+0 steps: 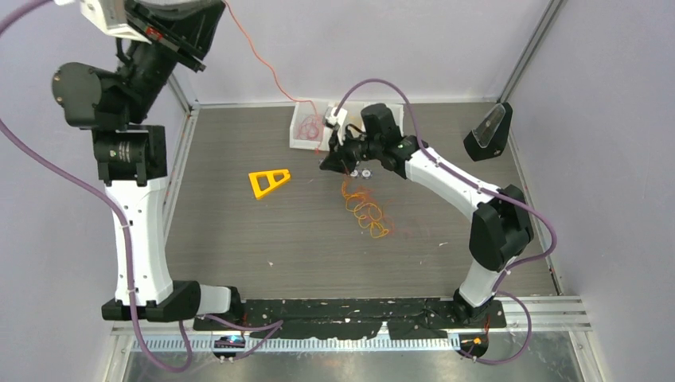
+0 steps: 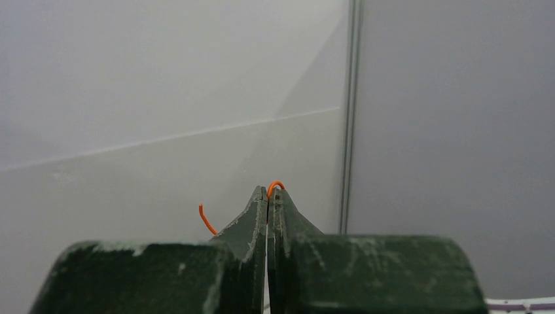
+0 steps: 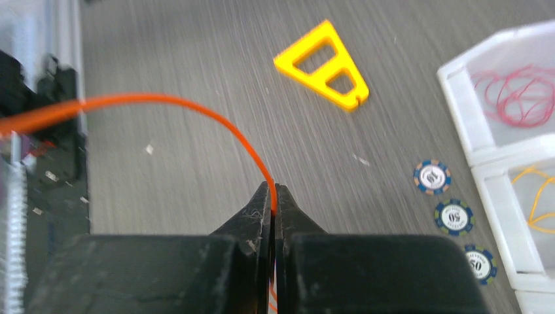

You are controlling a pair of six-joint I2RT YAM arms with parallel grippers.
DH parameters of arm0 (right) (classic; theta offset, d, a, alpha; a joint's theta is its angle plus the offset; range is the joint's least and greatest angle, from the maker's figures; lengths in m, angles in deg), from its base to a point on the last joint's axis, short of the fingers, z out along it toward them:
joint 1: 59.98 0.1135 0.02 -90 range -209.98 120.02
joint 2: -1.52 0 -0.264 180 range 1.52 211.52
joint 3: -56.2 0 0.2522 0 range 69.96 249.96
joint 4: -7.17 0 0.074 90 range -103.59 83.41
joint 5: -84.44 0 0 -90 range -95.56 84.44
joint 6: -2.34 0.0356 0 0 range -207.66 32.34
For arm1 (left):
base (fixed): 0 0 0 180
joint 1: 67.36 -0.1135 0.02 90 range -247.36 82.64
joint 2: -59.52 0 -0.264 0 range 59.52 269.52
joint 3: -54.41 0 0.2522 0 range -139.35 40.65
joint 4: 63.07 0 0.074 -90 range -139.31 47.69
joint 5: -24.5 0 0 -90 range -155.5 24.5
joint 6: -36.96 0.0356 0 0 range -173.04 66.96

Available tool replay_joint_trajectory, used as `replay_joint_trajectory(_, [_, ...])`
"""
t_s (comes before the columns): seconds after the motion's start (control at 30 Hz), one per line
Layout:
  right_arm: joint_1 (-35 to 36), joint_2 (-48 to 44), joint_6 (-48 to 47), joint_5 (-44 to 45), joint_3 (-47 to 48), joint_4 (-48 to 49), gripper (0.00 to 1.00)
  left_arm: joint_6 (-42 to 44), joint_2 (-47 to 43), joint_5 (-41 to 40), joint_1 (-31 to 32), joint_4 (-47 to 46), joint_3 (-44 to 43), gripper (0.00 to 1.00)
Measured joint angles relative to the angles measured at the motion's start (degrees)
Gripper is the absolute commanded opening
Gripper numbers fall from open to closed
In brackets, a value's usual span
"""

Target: Untangle the cables

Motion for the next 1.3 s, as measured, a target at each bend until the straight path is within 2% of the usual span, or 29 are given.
replay_joint_trajectory(0.1, [0.55, -3.85, 7.06, -1.33, 4.92, 1.77, 0.05, 2.34, -4.31, -2.62, 0.0, 2.27, 12.2, 0.0])
replay_joint_trajectory(0.23, [1.18, -15.19, 15.52, -2.82, 8.22, 9.42, 0.05, 3.69, -6.99, -3.32, 0.33, 4.46, 30.49, 0.0])
replay_joint_trajectory(0.37, [1.16, -26.43, 15.58, -3.32, 0.61, 16.57, 0.05, 5.01, -6.23, -1.16, 3.28, 8.63, 47.91, 0.0])
replay_joint_trajectory(0.43, [1.4, -26.29, 12.79, -3.74, -2.4, 16.09, 0.05, 6.27, -6.16, 0.15, 5.86, 11.78, 53.0, 0.0])
replay_joint_trajectory(0.5, [1.49, -21.55, 10.82, -4.17, -3.48, 12.0, 0.05, 7.5, -6.25, 1.57, 8.07, 13.94, 55.82, 0.0])
replay_joint_trajectory(0.6, [1.42, -12.9, 10.1, -3.67, -4.57, 6.34, 0.05, 9.31, -7.19, 3.08, 9.4, 15.19, 56.39, 0.0])
replay_joint_trajectory(0.67, [1.14, -10.6, 9.77, -3.02, -5.44, 1.57, 0.05, 9.9, -8.7, 4.28, 9.27, 14.93, 56.08, 0.0])
replay_joint_trajectory(0.9, [0.94, -15.39, 7.41, -3.34, -1.64, 1.36, 0.06, 10.93, -7.89, 9.44, 12.52, 14.03, 46.4, 0.0])
replay_joint_trajectory(1.0, [0.92, -18.32, 7.45, -3.91, -2.34, 4.13, 0.16, 10.84, -6.84, 11.58, 14.47, 12.76, 43.52, 0.0])
replay_joint_trajectory(1.3, [0.92, -18.97, 7.08, -1.6, -3.91, 6.27, 0.36, 6.01, -2.99, 17.66, 16.17, 8.63, 41.18, 0.0])
